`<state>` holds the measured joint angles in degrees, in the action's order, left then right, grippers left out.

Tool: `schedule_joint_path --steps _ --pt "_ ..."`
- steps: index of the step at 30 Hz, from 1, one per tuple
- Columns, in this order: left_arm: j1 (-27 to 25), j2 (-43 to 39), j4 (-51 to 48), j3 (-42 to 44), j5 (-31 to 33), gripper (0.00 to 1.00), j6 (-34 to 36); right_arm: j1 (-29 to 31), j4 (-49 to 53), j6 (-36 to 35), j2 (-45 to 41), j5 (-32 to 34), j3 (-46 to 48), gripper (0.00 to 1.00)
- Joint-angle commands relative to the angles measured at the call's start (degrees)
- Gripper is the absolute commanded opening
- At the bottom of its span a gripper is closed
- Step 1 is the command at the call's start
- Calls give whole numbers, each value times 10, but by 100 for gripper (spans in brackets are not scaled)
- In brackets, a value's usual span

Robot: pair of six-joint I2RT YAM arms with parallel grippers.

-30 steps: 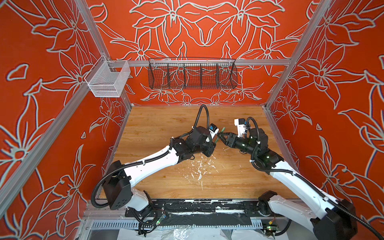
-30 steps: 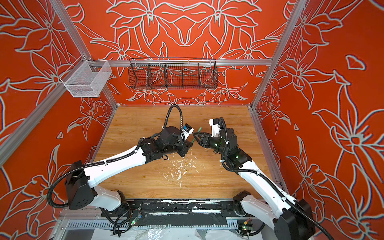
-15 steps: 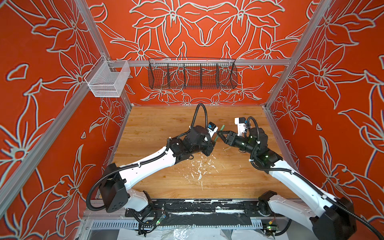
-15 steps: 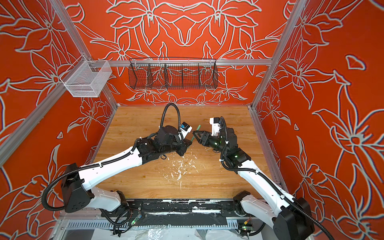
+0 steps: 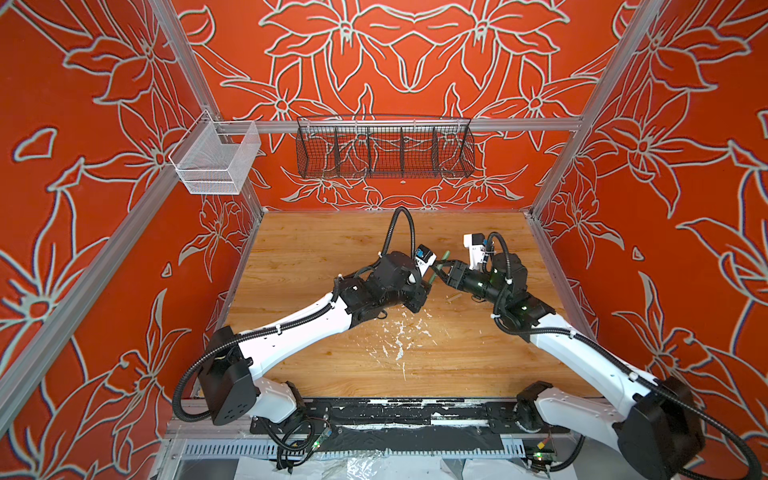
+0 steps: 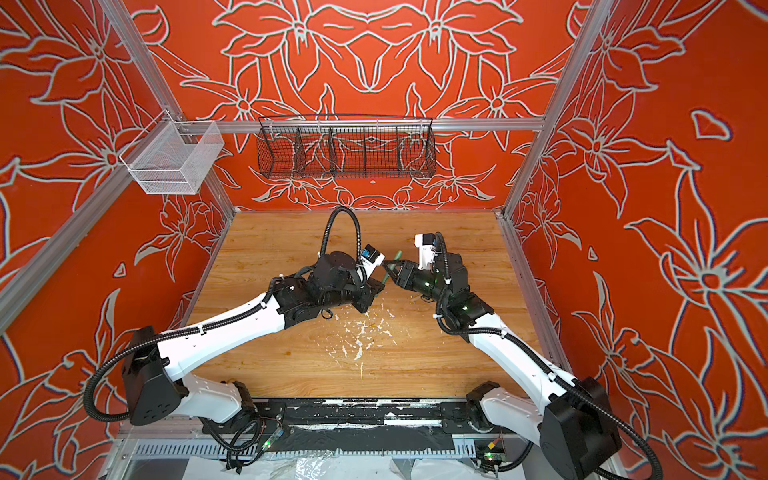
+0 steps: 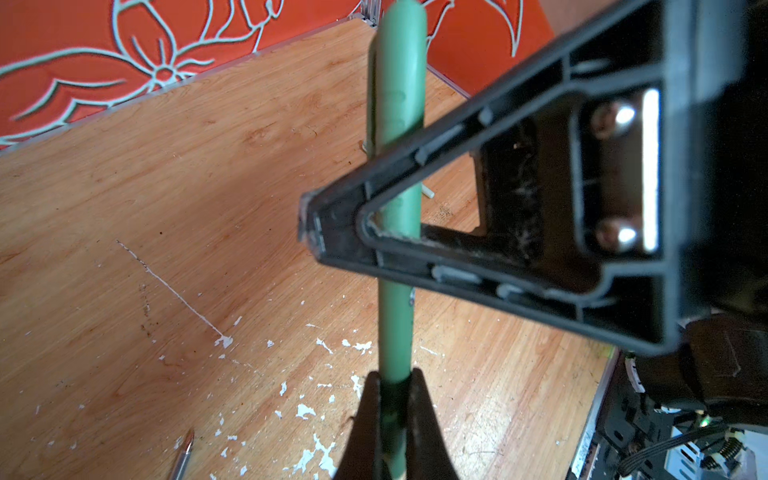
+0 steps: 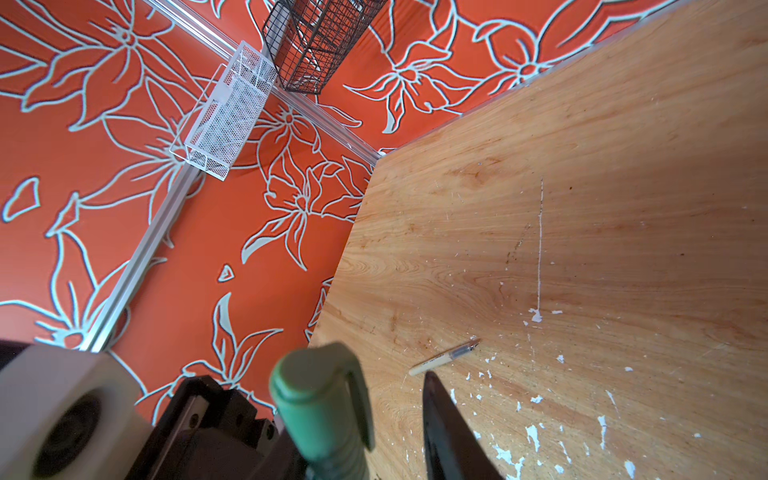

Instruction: Insert the pens into the pen caps

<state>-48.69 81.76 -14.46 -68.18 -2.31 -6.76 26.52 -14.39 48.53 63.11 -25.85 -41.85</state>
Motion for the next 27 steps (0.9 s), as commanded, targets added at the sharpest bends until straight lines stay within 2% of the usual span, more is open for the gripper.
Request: schedule_joint_path --steps 1,10,16,17,18,19,22,23,27 --pt "3 1 6 2 -10 0 7 5 -19 5 3 0 -2 33" --pt "3 -2 8 1 -12 0 5 5 -19 5 12 -8 -7 19" --pt "3 -4 7 1 -17 0 1 5 -5 -2 10 -9 -17 2" --pt "3 -4 7 2 -18 8 -1 5 4 -5 10 -10 -21 0" --pt "3 -4 5 2 -20 26 -5 5 16 -13 10 -8 -27 0" --pt "3 -5 1 2 -22 39 -7 6 32 -22 9 -6 -35 0" --pt "3 -8 -18 0 -34 60 -11 6 96 -77 9 -11 -71 0" --pt "4 -12 -25 1 -40 64 -13 6 112 -99 11 -16 -80 0" --pt "11 -27 -57 -10 -89 67 -8 8 159 -175 17 -47 -108 0"
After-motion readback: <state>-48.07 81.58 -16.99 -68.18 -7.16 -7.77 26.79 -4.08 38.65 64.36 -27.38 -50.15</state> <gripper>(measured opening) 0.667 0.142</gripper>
